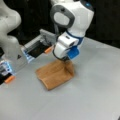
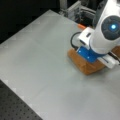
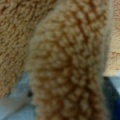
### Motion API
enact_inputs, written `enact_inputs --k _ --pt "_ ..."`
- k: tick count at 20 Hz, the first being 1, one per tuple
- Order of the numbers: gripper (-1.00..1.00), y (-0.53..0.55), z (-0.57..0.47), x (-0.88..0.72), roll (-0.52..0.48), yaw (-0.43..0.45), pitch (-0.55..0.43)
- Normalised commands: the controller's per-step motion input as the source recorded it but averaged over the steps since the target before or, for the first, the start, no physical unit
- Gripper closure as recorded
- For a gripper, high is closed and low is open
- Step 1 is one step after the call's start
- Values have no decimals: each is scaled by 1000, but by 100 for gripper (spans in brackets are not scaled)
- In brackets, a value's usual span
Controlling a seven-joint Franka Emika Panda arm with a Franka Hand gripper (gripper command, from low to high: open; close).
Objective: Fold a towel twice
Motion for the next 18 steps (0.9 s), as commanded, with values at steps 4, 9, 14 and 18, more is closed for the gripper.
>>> enact_inputs --k 4,9,14,18 --pt "100 -378 -158 -404 133 171 -214" --pt "100 -411 -139 -351 125 217 -283" --pt "100 -582 -157 -287 118 285 -301" --pt "100 -577 -216 -229 132 324 -297"
